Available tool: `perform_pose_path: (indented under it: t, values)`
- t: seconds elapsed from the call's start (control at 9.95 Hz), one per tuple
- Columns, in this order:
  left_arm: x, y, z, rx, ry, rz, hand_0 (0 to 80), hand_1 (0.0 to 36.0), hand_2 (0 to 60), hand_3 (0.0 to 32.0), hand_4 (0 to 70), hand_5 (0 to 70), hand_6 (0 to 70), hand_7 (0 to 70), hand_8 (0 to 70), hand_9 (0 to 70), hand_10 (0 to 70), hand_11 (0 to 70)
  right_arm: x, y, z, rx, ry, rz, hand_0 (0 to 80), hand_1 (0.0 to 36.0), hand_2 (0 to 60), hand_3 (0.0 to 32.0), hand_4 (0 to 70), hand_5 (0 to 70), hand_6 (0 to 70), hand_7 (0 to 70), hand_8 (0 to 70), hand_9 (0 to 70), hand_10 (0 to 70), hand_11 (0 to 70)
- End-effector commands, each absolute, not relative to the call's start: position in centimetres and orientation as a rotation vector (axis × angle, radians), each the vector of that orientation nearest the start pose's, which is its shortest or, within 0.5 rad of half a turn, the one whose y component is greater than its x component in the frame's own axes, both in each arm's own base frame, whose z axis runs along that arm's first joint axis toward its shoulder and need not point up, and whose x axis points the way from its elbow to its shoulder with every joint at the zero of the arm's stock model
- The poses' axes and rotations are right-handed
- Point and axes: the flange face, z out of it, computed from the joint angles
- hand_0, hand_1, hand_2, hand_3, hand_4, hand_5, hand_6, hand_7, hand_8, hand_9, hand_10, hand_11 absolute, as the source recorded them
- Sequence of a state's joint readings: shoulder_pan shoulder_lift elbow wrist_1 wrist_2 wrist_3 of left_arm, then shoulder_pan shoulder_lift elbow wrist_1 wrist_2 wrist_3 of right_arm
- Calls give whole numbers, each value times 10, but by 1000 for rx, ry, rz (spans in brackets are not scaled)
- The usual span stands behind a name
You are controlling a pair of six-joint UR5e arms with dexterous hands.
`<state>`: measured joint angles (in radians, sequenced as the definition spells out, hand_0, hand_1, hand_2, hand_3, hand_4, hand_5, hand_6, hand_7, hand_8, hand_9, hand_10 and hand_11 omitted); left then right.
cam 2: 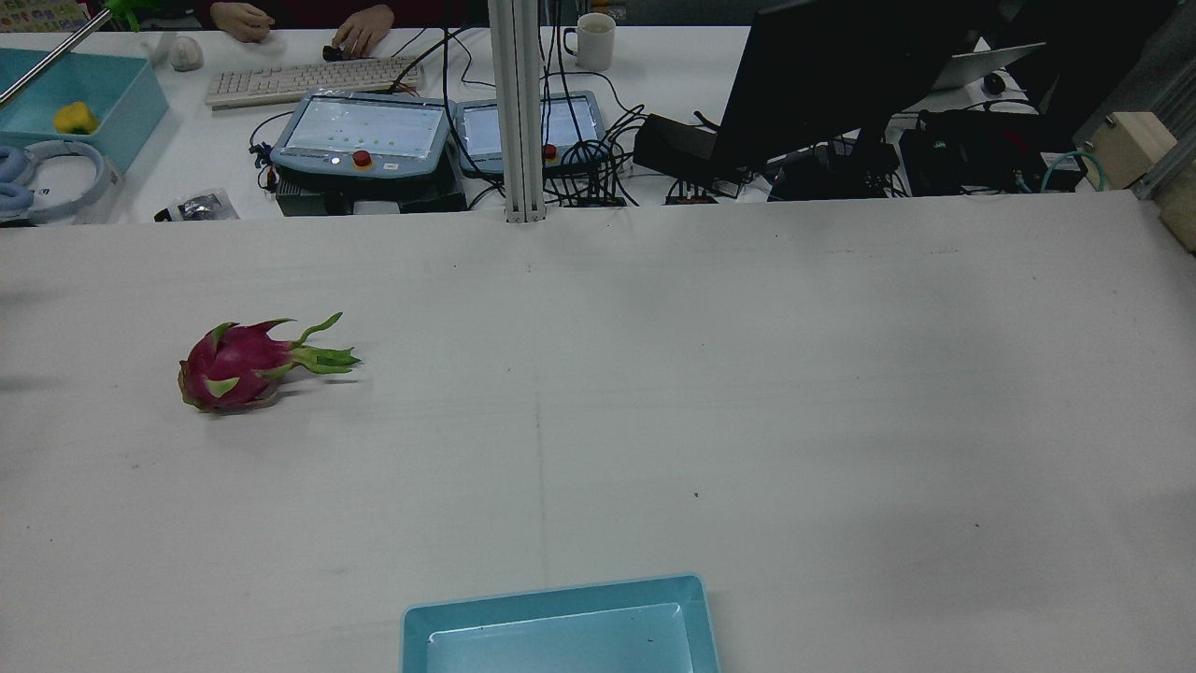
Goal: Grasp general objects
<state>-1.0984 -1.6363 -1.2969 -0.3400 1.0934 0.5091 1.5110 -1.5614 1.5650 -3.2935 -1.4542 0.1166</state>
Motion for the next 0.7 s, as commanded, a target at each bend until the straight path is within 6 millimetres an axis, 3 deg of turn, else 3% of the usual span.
perform_pose_path:
  t: [0.0, 0.2, 0.4, 0.5, 0.6]
  values:
    - [72, -538, 755, 488, 2096, -1870, 392, 0, 0, 0, 160, 168, 243, 274, 146, 73, 99, 140, 116, -487, 699, 41, 1978, -2285, 0, 0, 0, 0, 0, 0, 0, 0, 0, 0, 0, 0]
    - [59, -540, 752, 499, 2112, -1887, 392, 0, 0, 0, 158, 168, 241, 272, 144, 71, 98, 138, 116, -487, 700, 41, 1977, -2286, 0, 0, 0, 0, 0, 0, 0, 0, 0, 0, 0, 0]
    - [63, -543, 734, 458, 2135, -1902, 390, 0, 0, 0, 154, 167, 235, 266, 140, 67, 97, 137, 116, -487, 699, 41, 1978, -2285, 0, 0, 0, 0, 0, 0, 0, 0, 0, 0, 0, 0]
    - [65, -545, 717, 448, 2137, -1899, 393, 0, 0, 0, 156, 167, 235, 266, 137, 66, 95, 135, 116, -487, 699, 41, 1978, -2285, 0, 0, 0, 0, 0, 0, 0, 0, 0, 0, 0, 0]
    - [69, -548, 685, 415, 2146, -1873, 399, 0, 0, 0, 157, 173, 229, 264, 130, 62, 90, 127, 116, -487, 700, 41, 1977, -2286, 0, 0, 0, 0, 0, 0, 0, 0, 0, 0, 0, 0]
